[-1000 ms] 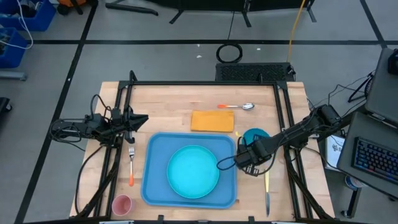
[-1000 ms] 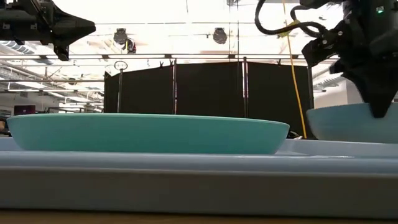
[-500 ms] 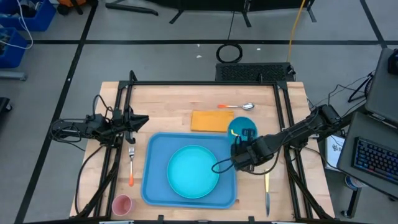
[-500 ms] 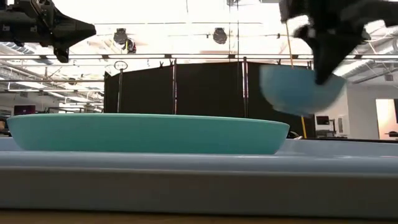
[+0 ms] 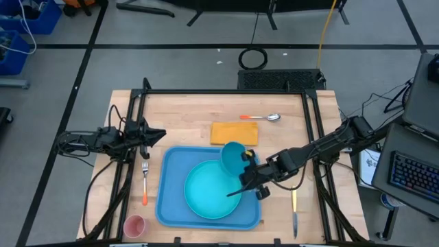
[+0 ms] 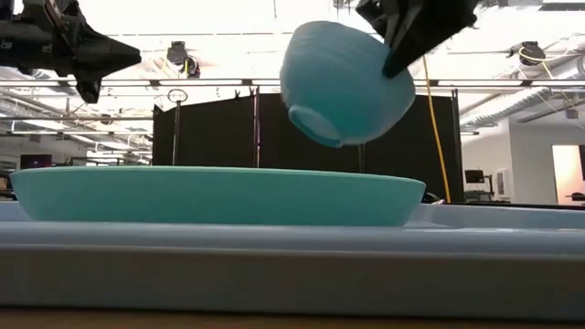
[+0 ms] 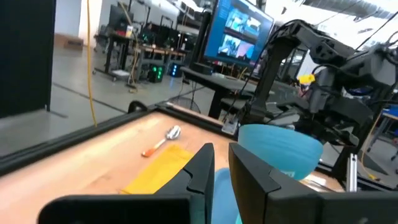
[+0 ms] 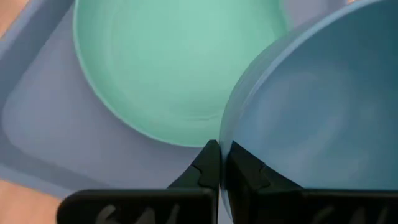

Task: Set up tray
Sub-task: Put the blue bowl on the blue plate

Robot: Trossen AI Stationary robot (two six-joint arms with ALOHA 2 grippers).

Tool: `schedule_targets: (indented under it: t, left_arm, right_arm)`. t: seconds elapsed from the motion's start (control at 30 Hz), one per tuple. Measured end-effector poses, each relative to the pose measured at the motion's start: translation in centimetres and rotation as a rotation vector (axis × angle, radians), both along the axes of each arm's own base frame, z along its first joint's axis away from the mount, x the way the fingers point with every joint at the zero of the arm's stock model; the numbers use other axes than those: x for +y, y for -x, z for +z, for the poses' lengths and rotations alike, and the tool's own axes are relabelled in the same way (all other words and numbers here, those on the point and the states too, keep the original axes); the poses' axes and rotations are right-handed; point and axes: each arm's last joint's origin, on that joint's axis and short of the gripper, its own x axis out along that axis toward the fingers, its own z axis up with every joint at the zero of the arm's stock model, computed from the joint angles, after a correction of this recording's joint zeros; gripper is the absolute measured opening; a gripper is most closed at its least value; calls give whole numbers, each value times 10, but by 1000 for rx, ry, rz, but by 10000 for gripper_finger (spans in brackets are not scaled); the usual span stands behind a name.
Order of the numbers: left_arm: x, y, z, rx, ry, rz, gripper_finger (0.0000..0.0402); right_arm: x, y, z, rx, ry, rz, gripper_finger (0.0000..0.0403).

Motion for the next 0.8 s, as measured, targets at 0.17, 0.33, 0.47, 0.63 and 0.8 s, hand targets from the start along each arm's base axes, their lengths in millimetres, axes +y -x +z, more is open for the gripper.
schedule_targets:
  t: [0.17,0.33,0.47,0.63,0.8]
  left_arm:
    - [0,0,-2,10,60,-4,51]
    - [-1,0,-3,1,111,-26,51]
    - [-2,-1,-4,13,129,-62,51]
    - [-2,-1,-5,22,152,-94,51]
    - [-3,-1,-6,33,161,-110,51]
  right_arm:
    - [9,-15,-14,50,51,110,1]
    - [24,-35,-11,101,102,189,0]
    - [34,-51,-10,136,70,269,0]
    - [36,-69,-17,225,78,317,0]
    - [39,-83,-25,275,57,382,0]
